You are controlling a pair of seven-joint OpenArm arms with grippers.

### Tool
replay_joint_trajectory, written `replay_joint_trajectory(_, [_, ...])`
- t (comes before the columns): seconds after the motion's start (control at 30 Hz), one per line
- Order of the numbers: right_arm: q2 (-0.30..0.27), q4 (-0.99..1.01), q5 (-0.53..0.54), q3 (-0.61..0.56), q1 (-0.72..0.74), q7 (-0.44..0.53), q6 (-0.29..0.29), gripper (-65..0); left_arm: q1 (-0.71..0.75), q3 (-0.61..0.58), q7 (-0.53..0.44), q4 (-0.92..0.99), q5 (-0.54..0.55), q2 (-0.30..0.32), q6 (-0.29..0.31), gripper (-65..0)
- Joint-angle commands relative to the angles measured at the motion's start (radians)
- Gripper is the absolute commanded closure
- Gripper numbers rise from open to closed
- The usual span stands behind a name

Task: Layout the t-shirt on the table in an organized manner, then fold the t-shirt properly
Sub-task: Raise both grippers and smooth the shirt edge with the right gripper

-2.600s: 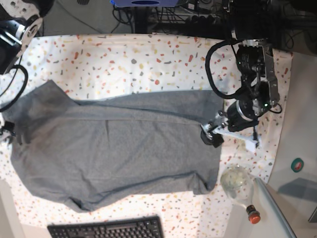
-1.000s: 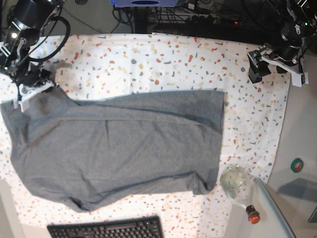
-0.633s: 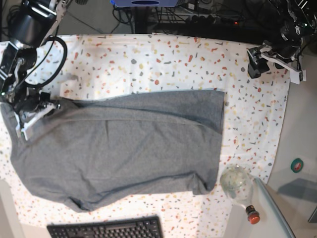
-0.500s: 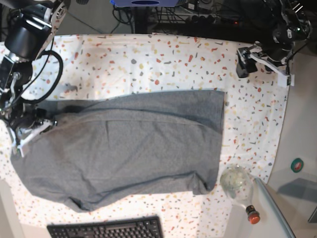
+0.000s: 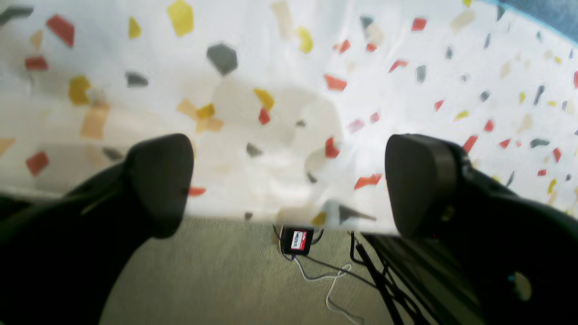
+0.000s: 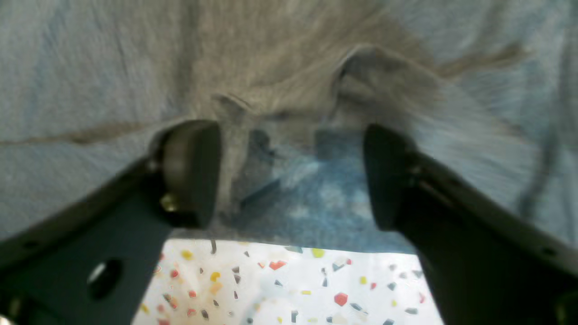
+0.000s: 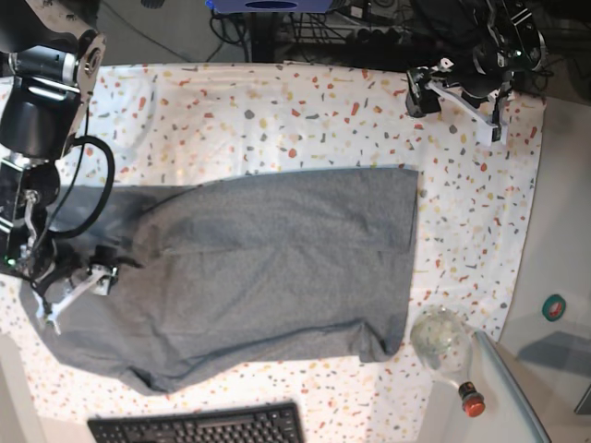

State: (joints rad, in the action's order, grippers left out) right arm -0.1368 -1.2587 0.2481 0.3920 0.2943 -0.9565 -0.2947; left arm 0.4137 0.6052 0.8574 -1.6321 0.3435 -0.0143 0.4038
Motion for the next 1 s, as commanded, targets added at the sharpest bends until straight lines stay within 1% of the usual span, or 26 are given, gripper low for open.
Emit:
replay_joint_trajectory(0.0, [-0.017,-0.079,0.01,0.055,-0.008,0.02,0.002,-48.8,0.001,0.005,-0.008,-0.018,0.012,0.007,0.005,-64.5])
replay_joint_trajectory(0.03, [-0.005,-0.154,0.012,0.126,-0.048,0.021,0.002,-48.3,0.001,0.005,-0.008,-0.018,0.01,0.009,0.005,-64.5])
replay_joint_trajectory(0.13, [0.091,-0.352,0.015,0.319,-0.151,0.035,0.002,-46.2,0.0,0.008,-0.008,-0.018,0.01,0.009,0.005,-64.5])
replay_joint_trajectory(0.2, [0.125,-0.408,0.013,0.411,-0.203,0.043,0.002,-46.1,-0.003,0.028,-0.008,-0.018,0.01,0.01,0.005,-64.5])
replay_joint_trajectory(0.27, [0.153,-0.404,0.018,0.493,-0.234,0.047,0.002,-46.1,-0.022,0.034,-0.008,-0.018,0.01,0.009,0.005,-64.5])
replay_joint_trajectory(0.3, [0.157,-0.385,0.018,0.52,-0.248,0.044,-0.002,-46.1,-0.031,0.034,-0.008,-0.013,0.01,0.009,0.005,-64.5])
replay_joint_trajectory(0.33, [0.157,-0.364,0.018,0.523,-0.261,0.04,-0.005,-46.1,-0.037,0.034,-0.008,-0.012,0.009,0.009,0.005,-64.5])
replay_joint_trajectory(0.37, [0.156,-0.341,0.018,0.514,-0.277,0.041,-0.027,-45.9,-0.042,0.034,-0.008,-0.013,0.006,0.009,0.005,-64.5])
replay_joint_trajectory(0.4, [0.153,-0.322,0.017,0.485,-0.295,0.044,-0.064,-45.2,-0.043,0.034,-0.008,-0.015,0.009,0.009,0.005,-64.5])
replay_joint_trajectory(0.43, [0.15,-0.315,0.017,0.448,-0.318,0.046,-0.105,-41.9,-0.043,0.034,-0.008,-0.018,0.01,0.009,0.005,-64.5])
replay_joint_trajectory(0.47, [0.141,-0.315,0.017,0.413,-0.338,0.046,-0.137,-36.5,-0.045,0.034,-0.008,-0.02,0.01,0.009,0.005,-64.5])
replay_joint_trajectory(0.5, [0.133,-0.315,0.017,0.367,-0.356,0.047,-0.169,-28.2,-0.052,0.034,-0.008,-0.02,0.01,0.009,0.005,-64.5])
replay_joint_trajectory(0.53, [0.125,-0.315,0.013,0.328,-0.367,0.049,-0.191,-18.3,-0.06,0.034,-0.008,-0.018,0.006,0.009,0.005,-64.5])
replay_joint_trajectory(0.6, [0.121,-0.301,0.012,0.298,-0.373,0.08,-0.197,0.0,-0.065,0.034,-0.008,-0.015,0.002,0.009,0.005,-64.5])
replay_joint_trajectory(0.63, [0.121,-0.289,0.01,0.31,-0.372,0.106,-0.189,0.0,-0.065,0.034,-0.008,-0.015,0.002,0.009,0.005,-64.5])
replay_joint_trajectory(0.7, [0.128,-0.256,0.017,0.413,-0.355,0.155,-0.116,0.0,-0.062,0.034,-0.008,-0.018,0.009,0.009,0.005,-64.5])
replay_joint_trajectory(0.77, [0.136,-0.209,0.017,0.519,-0.315,0.172,-0.044,0.0,-0.06,0.034,-0.008,-0.018,0.009,0.009,0.005,-64.5])
replay_joint_trajectory(0.8, [0.131,-0.174,0.017,0.569,-0.294,0.172,-0.036,0.0,-0.059,0.034,-0.008,-0.013,0.006,0.009,0.005,-64.5])
replay_joint_trajectory(0.83, [0.116,-0.14,0.017,0.612,-0.271,0.167,-0.036,-3.8,-0.059,0.034,-0.008,-0.01,0.002,0.01,0.005,-64.5])
replay_joint_trajectory(0.9, [0.079,-0.055,0.017,0.674,-0.232,0.159,-0.036,-25.1,-0.059,0.034,-0.008,-0.009,0.004,0.017,0.005,-64.5])
replay_joint_trajectory(0.97, [0.052,0.024,0.017,0.707,-0.206,0.167,-0.036,-41.6,-0.059,0.034,-0.008,-0.009,0.009,0.021,0.005,-64.5])
